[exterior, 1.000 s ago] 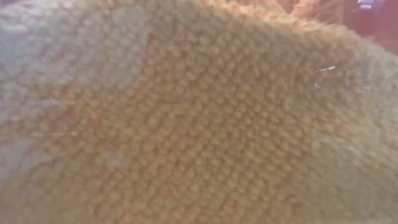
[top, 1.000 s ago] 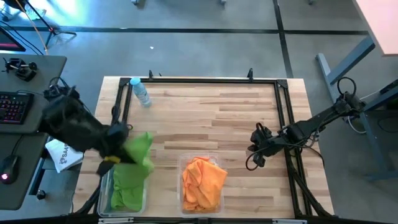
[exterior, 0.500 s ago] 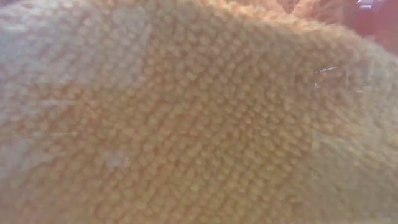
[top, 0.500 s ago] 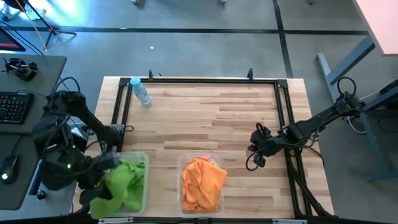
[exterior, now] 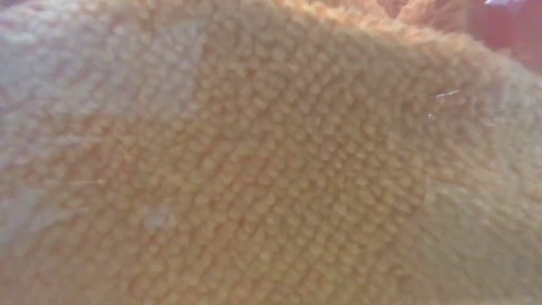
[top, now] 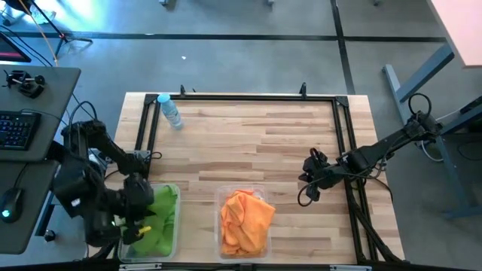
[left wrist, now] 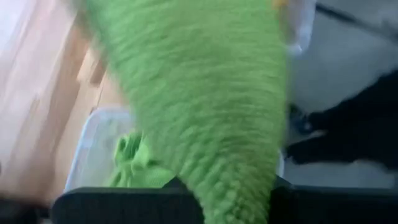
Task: Sort microfiber towel by color & place in baskets
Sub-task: Put the green towel into the left transparent bin
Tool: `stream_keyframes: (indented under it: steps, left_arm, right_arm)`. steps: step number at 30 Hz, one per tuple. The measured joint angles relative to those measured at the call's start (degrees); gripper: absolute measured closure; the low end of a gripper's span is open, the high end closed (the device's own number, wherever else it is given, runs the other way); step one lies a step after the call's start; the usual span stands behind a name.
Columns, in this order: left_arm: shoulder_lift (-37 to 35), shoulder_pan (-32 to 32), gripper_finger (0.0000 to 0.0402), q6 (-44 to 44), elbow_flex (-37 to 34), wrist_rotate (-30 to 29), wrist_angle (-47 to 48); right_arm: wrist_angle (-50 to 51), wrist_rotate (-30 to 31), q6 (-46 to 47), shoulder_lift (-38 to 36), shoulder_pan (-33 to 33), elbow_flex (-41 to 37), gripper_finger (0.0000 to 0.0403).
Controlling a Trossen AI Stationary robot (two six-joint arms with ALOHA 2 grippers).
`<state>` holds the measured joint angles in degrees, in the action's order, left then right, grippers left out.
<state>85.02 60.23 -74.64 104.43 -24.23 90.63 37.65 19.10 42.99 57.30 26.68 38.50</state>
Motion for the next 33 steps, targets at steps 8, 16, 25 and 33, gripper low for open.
stream_keyframes:
  steps: [8, 16, 25, 33]
  left_arm:
    - [4.18, 0.53, 0.0401, 19.36, -12.27, 6.84, -1.54]
    - [6.27, 0.55, 0.0401, 14.87, -25.90, 13.38, -14.09]
    - [6.27, 2.49, 0.0401, 5.96, -39.67, 9.20, -29.12]
    - [6.15, 5.84, 0.0401, 1.34, -48.96, 7.92, -38.46]
  right_arm:
    - [-1.81, 0.56, -1.05, 0.02, -0.04, 0.01, 0.0391]
    - [-1.99, 1.79, -1.08, 0.02, -0.04, 0.02, 0.0391]
    - [-2.36, 1.94, -0.97, 0.02, -0.04, 0.02, 0.0391]
    - [-2.37, 1.96, 0.15, 0.02, -0.04, 0.02, 0.0391]
